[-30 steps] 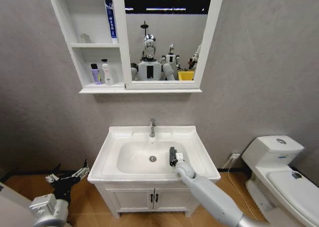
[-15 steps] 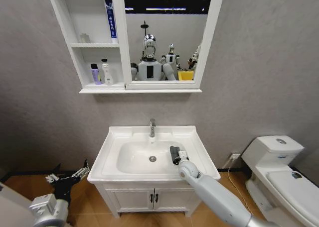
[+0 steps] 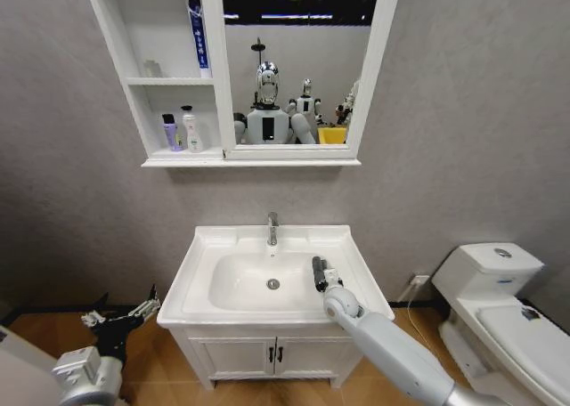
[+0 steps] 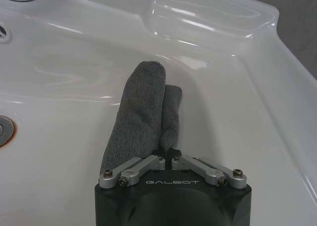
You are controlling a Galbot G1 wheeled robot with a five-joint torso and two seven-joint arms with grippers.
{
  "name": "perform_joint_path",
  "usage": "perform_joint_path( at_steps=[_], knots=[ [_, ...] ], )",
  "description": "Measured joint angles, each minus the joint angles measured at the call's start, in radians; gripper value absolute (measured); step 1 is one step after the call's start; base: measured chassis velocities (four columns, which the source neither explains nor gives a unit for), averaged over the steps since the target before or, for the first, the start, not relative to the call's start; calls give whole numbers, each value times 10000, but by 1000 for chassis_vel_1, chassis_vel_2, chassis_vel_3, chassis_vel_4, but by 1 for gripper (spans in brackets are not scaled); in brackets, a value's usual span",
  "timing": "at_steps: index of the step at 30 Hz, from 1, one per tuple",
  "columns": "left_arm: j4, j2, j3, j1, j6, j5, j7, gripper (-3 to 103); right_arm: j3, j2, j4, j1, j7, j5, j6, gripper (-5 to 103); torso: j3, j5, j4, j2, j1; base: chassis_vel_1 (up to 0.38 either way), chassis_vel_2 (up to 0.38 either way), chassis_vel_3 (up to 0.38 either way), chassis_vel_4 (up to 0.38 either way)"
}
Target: Move facial cleanser and shampoo from washbasin to cabinet, then wipe washbasin with towel.
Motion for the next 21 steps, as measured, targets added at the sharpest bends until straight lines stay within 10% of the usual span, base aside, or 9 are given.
perform_joint_path(
  at_steps=[21],
  knots=[
    [0, 0, 0, 0, 0, 0, 0, 100, -879, 2839, -2107, 926, -813, -355, 596, 1, 1, -1, 3, -2, 0, 0, 0, 0, 0]
  ],
)
